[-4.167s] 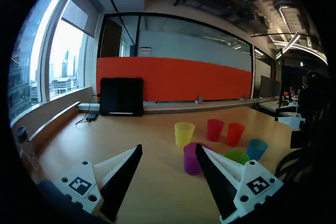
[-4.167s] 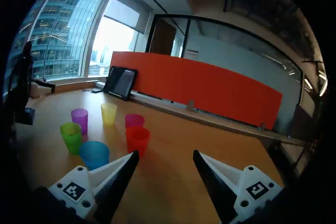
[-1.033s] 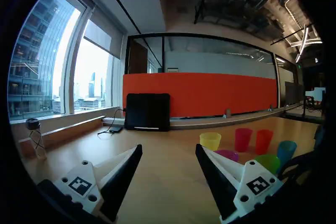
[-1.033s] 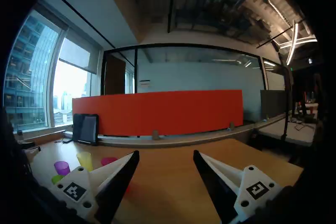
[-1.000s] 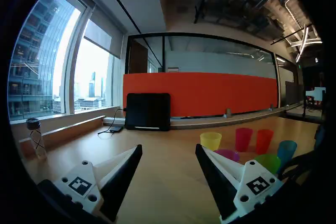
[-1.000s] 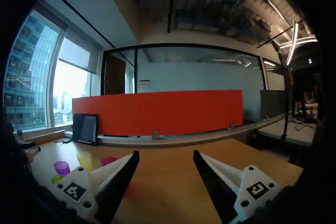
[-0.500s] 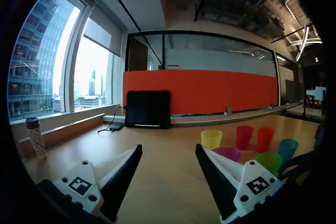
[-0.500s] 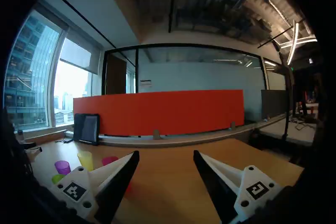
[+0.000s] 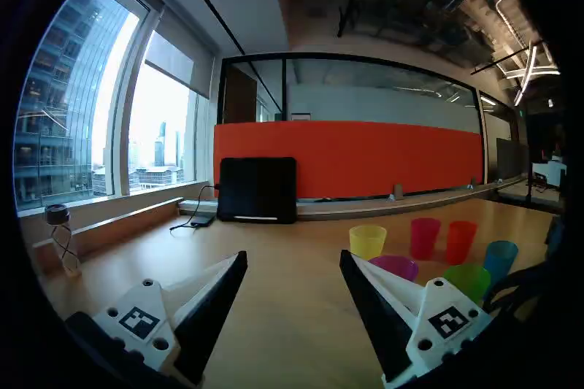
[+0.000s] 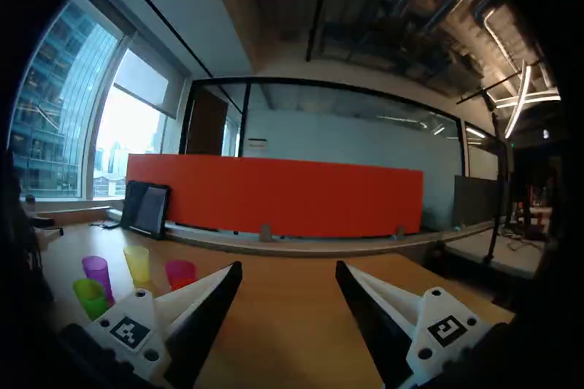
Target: Pour water
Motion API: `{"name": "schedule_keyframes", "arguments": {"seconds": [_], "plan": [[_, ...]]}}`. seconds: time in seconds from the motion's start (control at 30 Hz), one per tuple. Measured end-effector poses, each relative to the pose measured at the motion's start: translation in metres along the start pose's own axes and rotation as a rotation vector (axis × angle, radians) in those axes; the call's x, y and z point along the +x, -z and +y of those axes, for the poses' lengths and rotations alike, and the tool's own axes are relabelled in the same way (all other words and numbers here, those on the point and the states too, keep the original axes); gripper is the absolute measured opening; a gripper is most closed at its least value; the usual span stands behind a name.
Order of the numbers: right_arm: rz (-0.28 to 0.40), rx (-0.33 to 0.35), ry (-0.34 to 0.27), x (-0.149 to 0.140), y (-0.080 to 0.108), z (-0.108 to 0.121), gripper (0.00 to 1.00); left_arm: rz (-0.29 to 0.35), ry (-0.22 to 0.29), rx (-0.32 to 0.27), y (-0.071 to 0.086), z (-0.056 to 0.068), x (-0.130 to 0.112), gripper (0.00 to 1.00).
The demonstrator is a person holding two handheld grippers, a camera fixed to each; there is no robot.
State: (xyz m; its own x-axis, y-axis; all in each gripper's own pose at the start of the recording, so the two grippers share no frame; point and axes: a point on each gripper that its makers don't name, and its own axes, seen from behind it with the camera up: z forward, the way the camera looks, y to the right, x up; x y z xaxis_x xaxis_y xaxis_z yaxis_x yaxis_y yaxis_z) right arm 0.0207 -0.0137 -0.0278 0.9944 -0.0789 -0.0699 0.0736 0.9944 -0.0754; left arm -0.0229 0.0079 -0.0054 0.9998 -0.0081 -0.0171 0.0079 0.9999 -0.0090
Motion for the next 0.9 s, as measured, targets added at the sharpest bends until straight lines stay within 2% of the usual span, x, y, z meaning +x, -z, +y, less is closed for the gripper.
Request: {"name": "schedule_keyframes", "arguments": {"seconds": [0.3, 0.57, 0.77, 0.9], "plan": [[0.018, 0.022, 0.006, -0.005, -0.005, -0.012, 1.00, 0.000, 0.000, 0.000, 0.000, 0.000, 0.000, 0.94], [-0.011, 0.026, 0.023, -0.032, -0.007, -0.018, 1.00, 0.000, 0.000, 0.000, 0.000, 0.000, 0.000, 0.94], [-0.018, 0.020, 0.026, -0.043, -0.008, -0.014, 1.00, 0.000, 0.000, 0.000, 0.000, -0.001, 0.000, 0.94], [-0.020, 0.016, 0.001, -0.048, -0.008, -0.008, 1.00, 0.000, 0.000, 0.000, 0.000, 0.000, 0.000, 0.94]]}}
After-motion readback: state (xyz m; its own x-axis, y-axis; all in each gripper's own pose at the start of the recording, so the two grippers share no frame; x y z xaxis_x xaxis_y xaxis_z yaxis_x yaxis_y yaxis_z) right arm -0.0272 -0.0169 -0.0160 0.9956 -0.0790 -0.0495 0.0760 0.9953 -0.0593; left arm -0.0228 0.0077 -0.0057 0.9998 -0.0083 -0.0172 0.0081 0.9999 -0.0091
